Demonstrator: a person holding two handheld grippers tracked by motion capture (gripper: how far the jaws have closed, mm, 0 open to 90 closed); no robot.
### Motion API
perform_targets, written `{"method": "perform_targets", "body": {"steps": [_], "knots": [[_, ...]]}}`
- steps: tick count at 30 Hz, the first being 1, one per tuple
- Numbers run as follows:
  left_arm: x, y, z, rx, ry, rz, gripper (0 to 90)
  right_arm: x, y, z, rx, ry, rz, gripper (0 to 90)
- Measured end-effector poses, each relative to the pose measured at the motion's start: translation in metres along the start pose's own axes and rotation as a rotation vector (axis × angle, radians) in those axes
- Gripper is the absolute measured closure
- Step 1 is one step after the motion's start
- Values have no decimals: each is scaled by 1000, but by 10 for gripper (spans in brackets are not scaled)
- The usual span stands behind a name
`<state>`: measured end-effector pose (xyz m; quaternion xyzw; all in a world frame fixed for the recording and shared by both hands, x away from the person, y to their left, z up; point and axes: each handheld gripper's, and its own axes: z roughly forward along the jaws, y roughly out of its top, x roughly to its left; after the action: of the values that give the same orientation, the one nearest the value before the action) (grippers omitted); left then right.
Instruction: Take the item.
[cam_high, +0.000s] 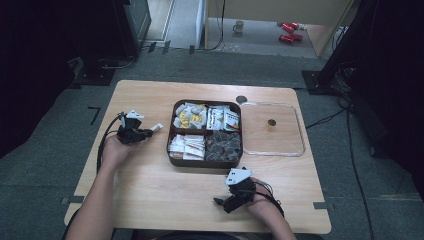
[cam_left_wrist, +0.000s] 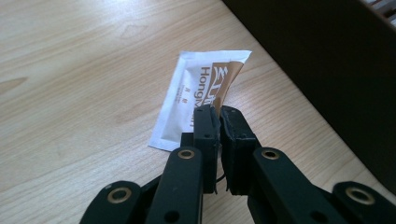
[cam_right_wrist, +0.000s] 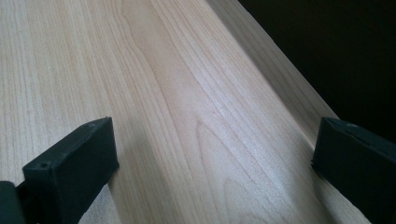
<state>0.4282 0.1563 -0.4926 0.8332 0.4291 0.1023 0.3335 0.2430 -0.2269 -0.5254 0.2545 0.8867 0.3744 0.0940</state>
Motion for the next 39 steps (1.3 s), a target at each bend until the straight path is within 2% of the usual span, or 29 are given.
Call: {"method": "perform_targets", "body": {"steps": [5,10,15,25,31,39], "knots": [[1,-1,4,5,-9,-7,860,0,0,0,0,0,0,0],[5,-3,6,3,-20,-32,843,0,0,0,0,0,-1,0],[4,-2,6,9,-21,-34,814,1,-1,-1,0,0,-1,0],[3,-1,5,6,-34,-44,673,1,-1,-1,-1,1,-2,0],[2,0,-1,-18,-37,-46,593,1,-1,-1,-1,1,-2,0],[3,1,-10,-15,-88,-80,520,1,-1,-1,-2,2,-2,0]]}}
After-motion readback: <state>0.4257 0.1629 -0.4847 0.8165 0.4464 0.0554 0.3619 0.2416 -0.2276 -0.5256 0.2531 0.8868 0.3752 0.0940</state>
